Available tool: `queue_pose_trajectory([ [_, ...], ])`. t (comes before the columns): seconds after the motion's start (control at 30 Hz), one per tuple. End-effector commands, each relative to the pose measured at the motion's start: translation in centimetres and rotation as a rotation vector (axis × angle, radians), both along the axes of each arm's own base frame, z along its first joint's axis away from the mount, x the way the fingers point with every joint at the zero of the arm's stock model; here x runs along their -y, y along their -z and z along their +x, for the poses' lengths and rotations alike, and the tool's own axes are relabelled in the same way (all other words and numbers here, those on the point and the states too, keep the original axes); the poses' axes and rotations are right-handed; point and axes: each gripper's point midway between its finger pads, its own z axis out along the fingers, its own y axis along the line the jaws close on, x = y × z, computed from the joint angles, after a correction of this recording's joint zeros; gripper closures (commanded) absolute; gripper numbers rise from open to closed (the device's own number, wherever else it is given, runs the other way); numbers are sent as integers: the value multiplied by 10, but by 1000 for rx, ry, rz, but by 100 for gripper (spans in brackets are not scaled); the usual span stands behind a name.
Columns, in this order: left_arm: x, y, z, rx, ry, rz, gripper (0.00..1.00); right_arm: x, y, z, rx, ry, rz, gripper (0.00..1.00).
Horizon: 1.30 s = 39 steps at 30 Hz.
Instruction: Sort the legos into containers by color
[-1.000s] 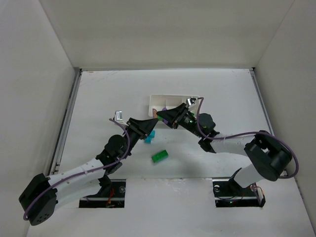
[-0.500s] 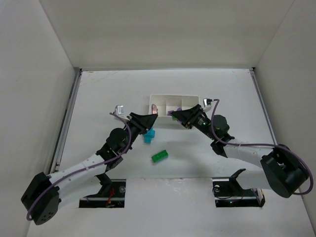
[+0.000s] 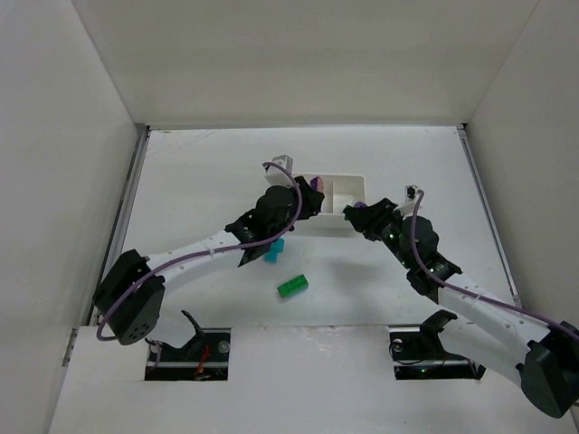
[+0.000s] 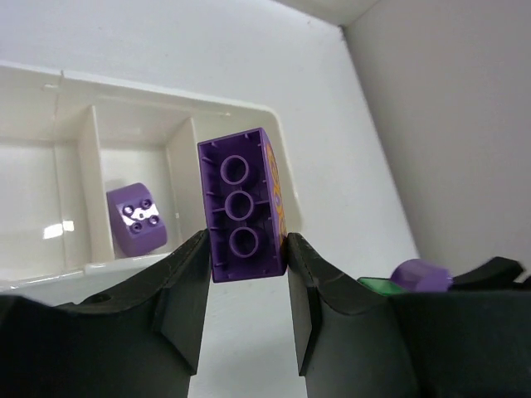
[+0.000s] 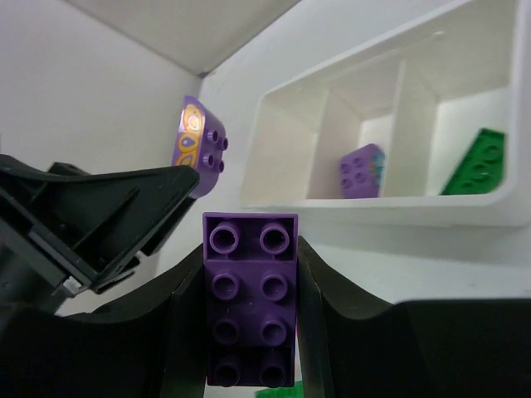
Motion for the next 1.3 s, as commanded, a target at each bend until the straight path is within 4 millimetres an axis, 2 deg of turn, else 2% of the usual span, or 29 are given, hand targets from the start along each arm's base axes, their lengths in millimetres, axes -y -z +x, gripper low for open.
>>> queue_pose_trajectory([
  [0.0, 2, -1, 5, 44, -11, 167, 86, 26, 28, 7, -24, 116, -146, 75],
  [0.17, 9, 6, 5, 63, -25, 300, 85, 38, 45, 10, -16, 172, -182, 75],
  [0.27, 15, 10, 10, 54, -18, 337, 85, 39, 49, 12, -3, 178, -198, 75],
  [0.4, 22, 25, 19, 15, -15, 380, 85, 40, 54, 13, -1, 184, -209, 75],
  [0.77, 24, 59, 41, -69, -29, 434, 85, 39, 46, 5, 34, 175, -186, 74],
  [1.03, 21, 73, 54, -124, -64, 452, 84, 37, 45, 3, 39, 173, -189, 74],
  [1.27, 13, 75, 58, -128, -96, 468, 73, 35, 48, 3, 31, 168, -195, 74],
])
